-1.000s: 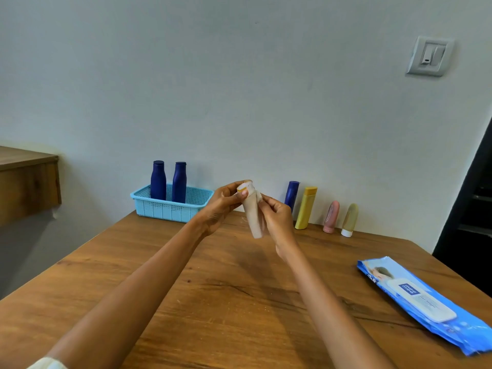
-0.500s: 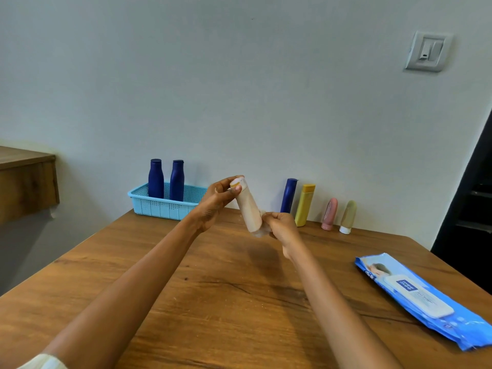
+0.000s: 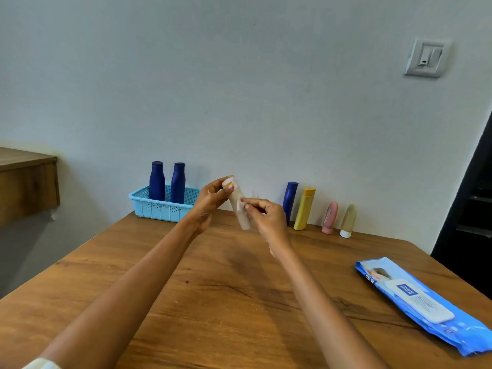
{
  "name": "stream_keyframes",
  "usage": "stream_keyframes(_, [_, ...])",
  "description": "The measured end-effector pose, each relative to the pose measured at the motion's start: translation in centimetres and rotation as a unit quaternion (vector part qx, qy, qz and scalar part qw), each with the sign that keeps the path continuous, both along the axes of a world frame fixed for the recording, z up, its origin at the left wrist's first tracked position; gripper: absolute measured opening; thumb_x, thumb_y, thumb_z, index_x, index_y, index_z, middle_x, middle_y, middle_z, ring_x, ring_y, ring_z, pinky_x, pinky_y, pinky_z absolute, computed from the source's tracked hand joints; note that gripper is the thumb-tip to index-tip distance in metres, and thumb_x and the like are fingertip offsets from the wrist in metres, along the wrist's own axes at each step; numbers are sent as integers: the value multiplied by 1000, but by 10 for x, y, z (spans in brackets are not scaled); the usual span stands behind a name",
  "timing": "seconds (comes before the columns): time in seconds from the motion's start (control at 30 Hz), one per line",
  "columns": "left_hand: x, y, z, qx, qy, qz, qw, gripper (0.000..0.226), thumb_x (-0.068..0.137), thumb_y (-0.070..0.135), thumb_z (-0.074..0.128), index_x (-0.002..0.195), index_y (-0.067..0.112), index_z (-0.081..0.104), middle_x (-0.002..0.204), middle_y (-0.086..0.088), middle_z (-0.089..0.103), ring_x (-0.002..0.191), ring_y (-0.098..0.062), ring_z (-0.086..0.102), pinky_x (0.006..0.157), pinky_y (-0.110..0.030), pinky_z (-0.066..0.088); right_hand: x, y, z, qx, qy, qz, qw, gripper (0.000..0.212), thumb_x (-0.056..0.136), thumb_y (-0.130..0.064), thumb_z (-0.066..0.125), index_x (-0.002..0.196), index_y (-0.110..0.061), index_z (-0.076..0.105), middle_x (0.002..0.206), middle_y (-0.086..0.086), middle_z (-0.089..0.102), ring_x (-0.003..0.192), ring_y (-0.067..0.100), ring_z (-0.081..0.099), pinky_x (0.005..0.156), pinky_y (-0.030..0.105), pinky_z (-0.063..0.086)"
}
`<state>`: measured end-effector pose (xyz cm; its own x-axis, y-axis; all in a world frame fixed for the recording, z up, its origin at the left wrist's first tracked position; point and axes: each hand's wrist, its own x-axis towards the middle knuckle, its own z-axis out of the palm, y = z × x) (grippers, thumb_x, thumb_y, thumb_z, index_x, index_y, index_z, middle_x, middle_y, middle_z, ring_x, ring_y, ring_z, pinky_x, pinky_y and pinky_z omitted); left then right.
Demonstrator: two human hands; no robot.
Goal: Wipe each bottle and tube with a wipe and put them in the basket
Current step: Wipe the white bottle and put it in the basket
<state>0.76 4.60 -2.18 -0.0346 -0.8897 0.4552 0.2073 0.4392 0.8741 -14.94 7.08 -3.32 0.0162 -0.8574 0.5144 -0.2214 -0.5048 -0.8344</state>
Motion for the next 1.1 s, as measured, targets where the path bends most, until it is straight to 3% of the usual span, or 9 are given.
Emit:
stream_keyframes(0.1, [-3,2,-3,3,-19,-20,1000,48,78,29,62,123,13,56,112,-2,63,109,-15,56,94,-25,47,-7,-2,-5,49,-56,13,997,19,86,-13,65,91,-31,68,100,-9,68,98,8,62,63,12,49])
stream_keyframes(0.27, [-8,4,-3,1,-35,-37,999,41,75,32,62,114,21,60,108,3,65,100,-9,60,91,-25,49,-14,-8,-3,174,-101,-36,979,43,82,-18,71,121,-22,54,115,-3,50,104,13,50,75,23,49])
stream_keyframes(0.4, [-6,3,-5,3,-42,-32,999,40,74,33,63,113,23,61,108,4,65,101,-9,61,91,-25,49,-15,-6,-3,231,-126,1,965,32,83,-17,70,114,-10,63,108,3,65,98,16,60,84,30,53])
stream_keyframes(0.5, [-5,2,-8,5,-51,-33,998,41,74,34,64,114,23,61,109,4,65,102,-9,61,91,-24,50,-14,-4,2,185,-116,15,976,20,83,-12,69,103,-12,68,95,-2,68,90,11,62,64,19,54])
stream_keyframes(0.57, [-6,2,-10,3,-53,-39,998,41,75,33,65,114,22,61,107,5,67,101,-6,62,90,-22,50,-12,-2,9,175,-162,53,970,14,83,-8,67,96,-15,69,93,0,69,89,14,63,61,19,52])
stream_keyframes(0.7, [-10,4,-10,4,-58,-44,997,36,77,31,68,112,23,62,102,9,70,99,-4,63,89,-22,50,-14,-3,23,208,-376,135,893,18,85,4,59,94,-10,67,88,8,68,80,17,63,57,23,53])
stream_keyframes(0.77, [-10,4,-11,4,-57,-46,997,35,78,30,67,112,23,62,100,10,70,97,-3,64,88,-21,51,-18,-3,21,236,-402,148,872,20,86,6,57,101,-6,64,90,11,66,80,18,63,57,24,53])
stream_keyframes(0.93, [-12,6,-7,6,-44,-52,998,35,75,32,65,110,25,62,98,12,71,94,-1,65,81,-19,52,-19,-6,2,201,-164,3,966,23,86,-10,65,109,-13,66,104,6,68,96,18,62,68,28,54])
stream_keyframes(1.1, [-18,5,-3,4,-56,-59,997,40,77,31,67,116,22,60,108,6,67,100,-5,63,85,-21,51,-20,-6,1,27,19,-166,986,21,88,-19,64,108,-18,67,108,-1,67,93,12,60,78,32,56])
